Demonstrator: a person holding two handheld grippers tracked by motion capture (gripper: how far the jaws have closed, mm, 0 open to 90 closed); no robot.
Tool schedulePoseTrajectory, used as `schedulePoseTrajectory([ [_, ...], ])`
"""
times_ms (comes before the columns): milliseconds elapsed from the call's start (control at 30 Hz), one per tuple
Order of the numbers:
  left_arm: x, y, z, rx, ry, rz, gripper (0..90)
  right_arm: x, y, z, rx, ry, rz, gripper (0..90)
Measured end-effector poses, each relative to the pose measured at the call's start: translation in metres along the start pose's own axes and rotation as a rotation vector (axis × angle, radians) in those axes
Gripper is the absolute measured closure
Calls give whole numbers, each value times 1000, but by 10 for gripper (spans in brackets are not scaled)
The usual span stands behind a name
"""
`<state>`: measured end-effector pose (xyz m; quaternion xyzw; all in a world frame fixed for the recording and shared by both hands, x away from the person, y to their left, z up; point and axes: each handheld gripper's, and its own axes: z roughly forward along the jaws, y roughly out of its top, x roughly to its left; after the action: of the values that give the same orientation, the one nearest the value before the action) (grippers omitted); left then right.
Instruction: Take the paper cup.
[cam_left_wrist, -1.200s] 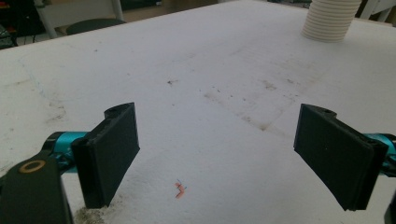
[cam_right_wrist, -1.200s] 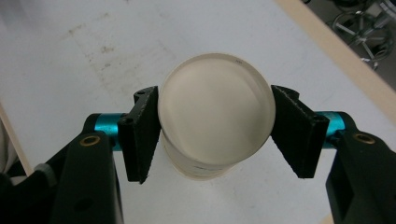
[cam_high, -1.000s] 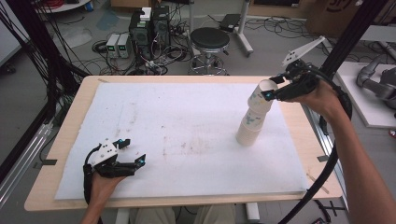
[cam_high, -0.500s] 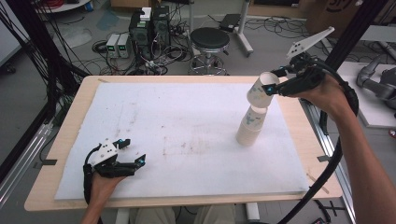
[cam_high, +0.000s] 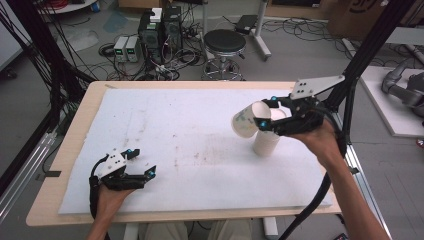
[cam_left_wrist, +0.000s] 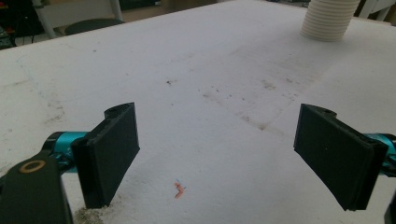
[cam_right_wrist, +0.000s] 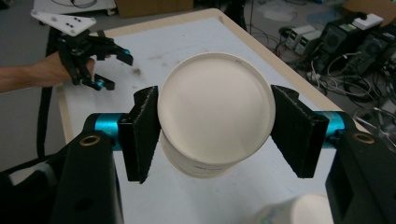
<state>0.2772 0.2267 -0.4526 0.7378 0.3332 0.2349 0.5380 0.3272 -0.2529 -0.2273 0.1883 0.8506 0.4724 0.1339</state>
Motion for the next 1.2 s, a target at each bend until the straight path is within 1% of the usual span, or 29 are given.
schedulePoseTrajectory([
  [33,0,0,0,0,0,1,139,0,0,0,0,0,0,374],
  [67,0,0,0,-1,-1,1,139,4,-3,4,-15,9,1,374],
  [100,0,0,0,-3,-4,3,139,12,-11,13,-32,27,-2,374],
  [200,0,0,0,-2,-6,4,139,22,-23,26,-56,48,7,374],
  [233,0,0,0,-1,-5,5,139,24,-27,30,-70,51,2,374],
  [267,0,0,0,1,-5,7,139,24,-27,30,-70,51,2,374],
  [300,0,0,0,3,-10,8,139,29,-38,39,-99,64,13,374],
  [333,0,0,0,3,-10,7,139,29,-38,39,-99,64,13,374],
  [400,0,0,0,2,-8,8,139,34,-51,49,-137,84,27,374],
  [433,-1,0,0,0,-6,10,139,34,-51,49,-137,84,27,374],
  [467,-1,0,-1,-9,-3,17,139,37,-62,58,-164,101,41,373],
  [533,-1,0,-1,-9,-4,16,139,39,-65,60,-172,101,40,373],
  [567,-1,0,-1,-6,-6,15,139,42,-73,66,-193,111,41,373],
  [633,0,0,0,-4,-8,6,139,45,-79,71,-211,119,45,373],
  [667,0,0,0,-4,-8,6,139,45,-79,71,-211,119,45,373],
  [733,0,0,0,-5,-9,4,139,48,-85,78,-236,140,35,373],
  [767,0,0,0,-6,-8,4,139,48,-85,78,-236,140,35,373],
  [800,0,0,-1,-6,-8,4,139,50,-89,83,-253,153,36,373],
  [867,0,0,0,-6,-7,6,139,50,-90,85,-255,159,36,373],
  [967,0,0,0,-5,-9,5,139,53,-94,93,-273,180,17,373],
  [1067,1,0,0,2,-12,0,139,54,-92,96,-250,179,5,373],
  [1100,1,0,0,2,-13,0,139,54,-92,98,-261,191,10,373],
  [1200,1,0,0,2,-13,1,139,54,-93,100,-259,186,14,373],
])
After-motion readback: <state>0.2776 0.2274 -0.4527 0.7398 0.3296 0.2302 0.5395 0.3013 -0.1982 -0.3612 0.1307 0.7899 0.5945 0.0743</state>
